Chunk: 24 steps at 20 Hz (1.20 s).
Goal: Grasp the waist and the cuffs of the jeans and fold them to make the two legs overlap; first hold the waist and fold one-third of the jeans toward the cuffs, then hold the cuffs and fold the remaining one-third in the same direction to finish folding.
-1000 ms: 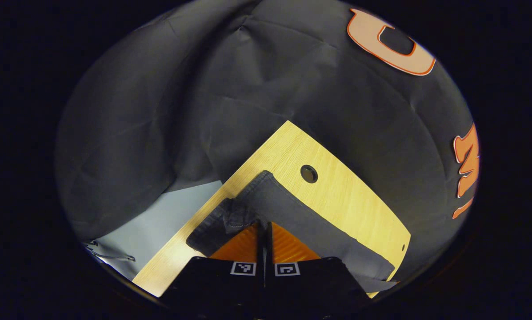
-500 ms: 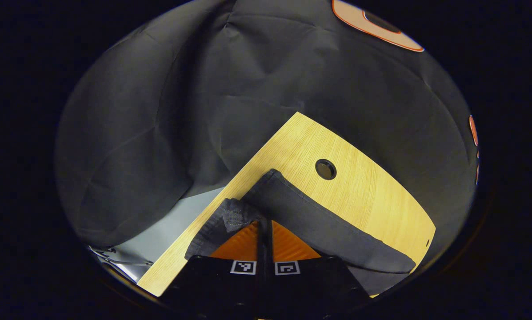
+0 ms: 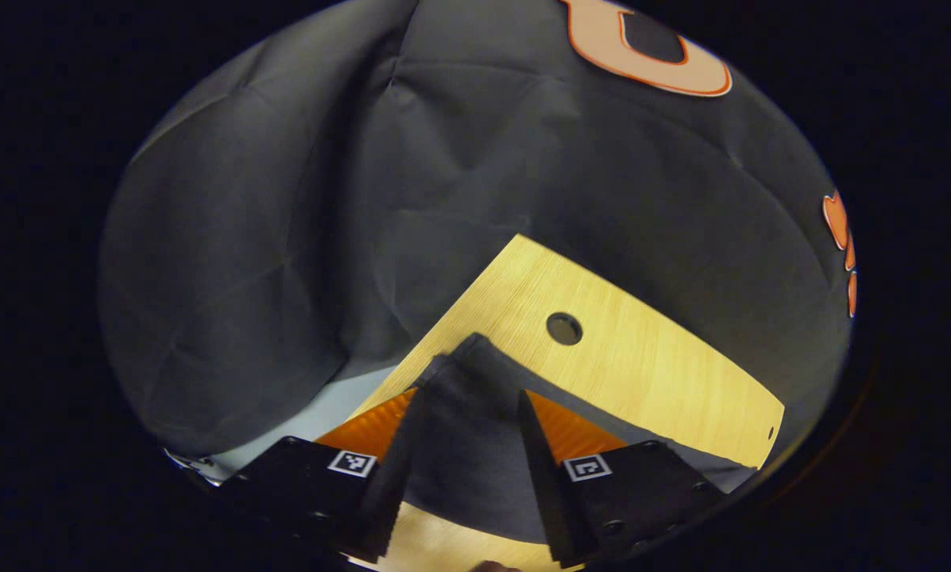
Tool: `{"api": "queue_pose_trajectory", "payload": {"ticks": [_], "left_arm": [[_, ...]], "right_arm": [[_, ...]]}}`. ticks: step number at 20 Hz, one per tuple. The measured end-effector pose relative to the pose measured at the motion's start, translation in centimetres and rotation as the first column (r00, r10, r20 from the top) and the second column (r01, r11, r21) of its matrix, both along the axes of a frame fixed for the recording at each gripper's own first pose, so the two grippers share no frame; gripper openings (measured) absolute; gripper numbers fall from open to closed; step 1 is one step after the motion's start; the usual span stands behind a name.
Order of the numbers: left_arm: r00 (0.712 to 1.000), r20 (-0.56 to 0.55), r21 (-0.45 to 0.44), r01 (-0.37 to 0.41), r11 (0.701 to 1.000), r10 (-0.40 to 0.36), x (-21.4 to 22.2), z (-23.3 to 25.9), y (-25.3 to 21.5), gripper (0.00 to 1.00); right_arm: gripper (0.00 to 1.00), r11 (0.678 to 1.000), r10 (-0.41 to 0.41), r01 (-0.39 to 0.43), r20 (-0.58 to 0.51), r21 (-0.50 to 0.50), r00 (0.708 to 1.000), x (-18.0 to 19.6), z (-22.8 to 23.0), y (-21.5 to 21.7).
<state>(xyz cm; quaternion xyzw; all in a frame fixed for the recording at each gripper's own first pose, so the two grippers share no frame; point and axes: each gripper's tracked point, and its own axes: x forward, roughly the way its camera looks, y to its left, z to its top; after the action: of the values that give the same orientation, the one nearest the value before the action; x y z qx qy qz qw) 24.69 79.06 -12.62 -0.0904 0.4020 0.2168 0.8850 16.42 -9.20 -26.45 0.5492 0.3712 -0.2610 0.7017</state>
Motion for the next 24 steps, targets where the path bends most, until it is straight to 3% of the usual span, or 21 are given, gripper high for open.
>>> {"api": "queue_pose_trajectory", "payload": {"ticks": [1,2,4,6,8,10,12,13,14,18,19,20,21,22,24], "left_arm": [[0.999,0.022,0.011,0.024,1.0,-0.024,0.3,0.3,-0.5,0.81],[0.998,0.039,0.035,0.046,0.998,-0.047,0.5,0.8,-1.0,0.86],[0.991,0.08,0.101,0.101,0.99,-0.11,0.9,2.3,-1.7,0.95],[0.976,0.139,0.155,0.146,0.977,-0.168,1.1,4.6,-3.1,0.95],[0.964,0.188,0.135,0.163,0.977,-0.187,0.3,5.7,-4.2,0.95],[0.937,0.267,0.124,0.201,0.972,-0.227,0.0,7.4,-4.7,0.95],[0.901,0.334,0.2,0.221,0.955,-0.278,-0.7,9.4,-4.6,0.94],[0.88,0.364,0.232,0.232,0.945,-0.306,-0.9,10.2,-5.4,0.89],[0.862,0.388,0.251,0.241,0.937,-0.326,-1.2,11.0,-6.0,0.94],[0.799,0.471,0.287,0.261,0.922,-0.373,-3.9,15.5,-8.7,0.94],[0.784,0.484,0.292,0.273,0.916,-0.388,-4.5,16.4,-10.1,0.89],[0.774,0.492,0.296,0.28,0.913,-0.397,-4.7,16.8,-11.3,0.94],[0.77,0.491,0.299,0.291,0.909,-0.408,-4.6,16.6,-12.4,0.94],[0.771,0.484,0.308,0.292,0.905,-0.413,-4.8,16.5,-12.9,0.94],[0.773,0.472,0.315,0.301,0.9,-0.424,-5.1,16.3,-13.8,0.94]], "right_arm": [[0.65,1.0,0.01,-0.011,-0.017,-0.025,1.0,-0.7,-0.5,-0.3],[0.75,0.998,0.017,-0.019,-0.034,-0.053,0.999,-1.5,-0.9,-0.6],[0.86,0.995,0.022,-0.027,-0.056,-0.097,0.998,-2.5,-1.3,-1.3],[0.92,0.988,0.011,-0.022,-0.077,-0.15,0.997,-3.3,-1.9,-2.2],[0.98,0.984,0.008,-0.026,-0.099,-0.176,0.995,-4.5,-2.5,-2.6],[0.99,0.981,0.014,-0.037,-0.118,-0.19,0.993,-5.2,-3.4,-2.6],[0.99,0.979,0.022,-0.047,-0.127,-0.199,0.992,-5.6,-4.1,-2.5],[0.99,0.977,0.017,-0.044,-0.128,-0.207,0.992,-5.7,-4.5,-2.5],[0.98,0.978,0.018,-0.045,-0.13,-0.206,0.991,-5.8,-4.9,-2.4],[0.99,0.987,0.011,-0.027,-0.106,-0.156,0.994,-5.6,-6.3,-1.5],[0.99,0.988,0.0,-0.014,-0.091,-0.156,0.996,-5.2,-6.6,-1.6],[0.98,0.987,-0.003,-0.011,-0.092,-0.159,0.996,-5.1,-6.9,-1.6],[0.9,0.987,0.005,-0.02,-0.098,-0.16,0.995,-5.0,-7.4,-1.5],[0.98,0.988,0.011,-0.027,-0.11,-0.15,0.994,-5.0,-7.7,-1.3],[0.95,0.987,-0.001,-0.014,-0.092,-0.16,0.996,-4.3,-7.7,-1.5]]}}
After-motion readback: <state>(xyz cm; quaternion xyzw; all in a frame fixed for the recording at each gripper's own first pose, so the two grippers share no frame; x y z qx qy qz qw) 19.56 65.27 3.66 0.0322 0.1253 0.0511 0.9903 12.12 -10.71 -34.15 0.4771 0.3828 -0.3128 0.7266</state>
